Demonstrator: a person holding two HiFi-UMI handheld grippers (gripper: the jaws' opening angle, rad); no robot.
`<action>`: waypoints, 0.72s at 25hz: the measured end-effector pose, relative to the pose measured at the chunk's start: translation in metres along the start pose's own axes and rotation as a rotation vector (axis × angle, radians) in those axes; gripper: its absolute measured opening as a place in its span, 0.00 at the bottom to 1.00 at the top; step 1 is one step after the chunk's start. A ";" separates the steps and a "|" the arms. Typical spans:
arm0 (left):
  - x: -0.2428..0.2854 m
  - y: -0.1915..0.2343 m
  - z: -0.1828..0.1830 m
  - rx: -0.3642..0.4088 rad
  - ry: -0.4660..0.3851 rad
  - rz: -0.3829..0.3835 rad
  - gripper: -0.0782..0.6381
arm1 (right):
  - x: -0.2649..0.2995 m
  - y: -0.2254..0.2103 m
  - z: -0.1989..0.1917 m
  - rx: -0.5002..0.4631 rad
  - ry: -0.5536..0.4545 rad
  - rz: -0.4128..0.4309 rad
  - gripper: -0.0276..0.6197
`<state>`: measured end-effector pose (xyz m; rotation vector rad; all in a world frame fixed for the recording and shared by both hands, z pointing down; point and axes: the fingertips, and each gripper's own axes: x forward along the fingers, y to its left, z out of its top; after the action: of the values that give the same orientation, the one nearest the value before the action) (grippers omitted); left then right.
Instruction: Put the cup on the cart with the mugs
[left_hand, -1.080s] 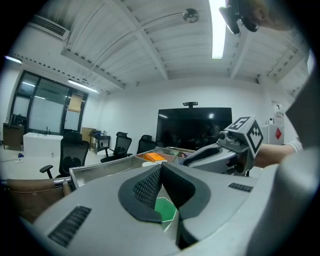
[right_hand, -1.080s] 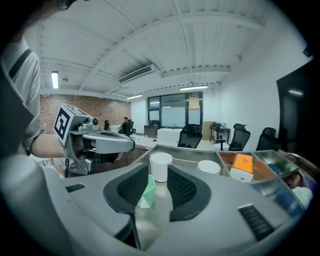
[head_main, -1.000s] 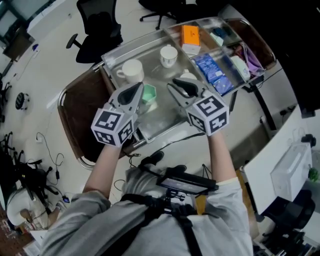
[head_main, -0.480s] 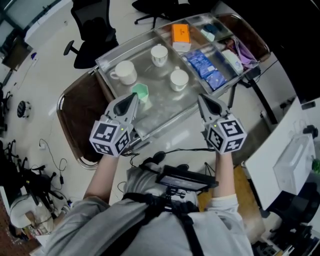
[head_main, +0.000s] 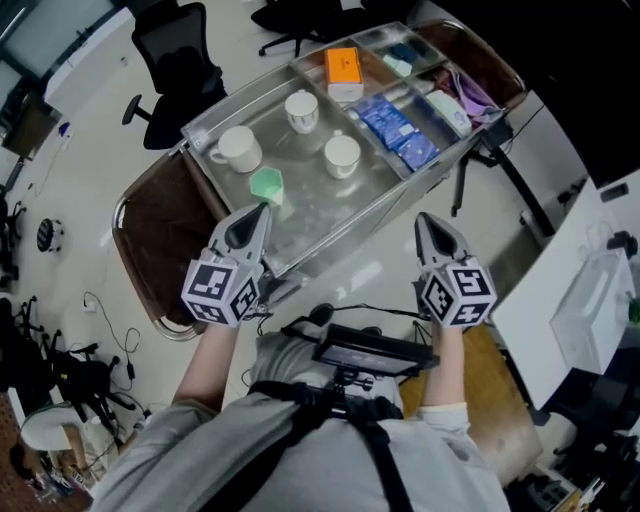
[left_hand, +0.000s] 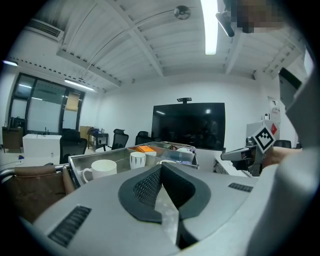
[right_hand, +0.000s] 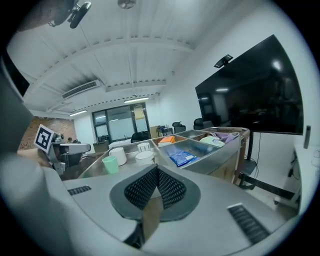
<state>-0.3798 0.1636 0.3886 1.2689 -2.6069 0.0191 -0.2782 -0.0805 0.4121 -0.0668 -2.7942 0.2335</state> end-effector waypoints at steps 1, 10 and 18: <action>0.000 -0.002 -0.001 0.001 0.003 -0.007 0.11 | -0.003 -0.001 -0.003 -0.001 0.005 -0.008 0.05; 0.003 -0.009 -0.008 0.012 0.020 -0.034 0.11 | -0.019 -0.014 -0.019 -0.005 0.028 -0.053 0.05; 0.004 -0.011 -0.006 0.007 0.019 -0.043 0.11 | -0.023 -0.017 -0.026 0.003 0.041 -0.065 0.05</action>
<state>-0.3721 0.1538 0.3947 1.3205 -2.5647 0.0324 -0.2476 -0.0950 0.4317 0.0193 -2.7499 0.2186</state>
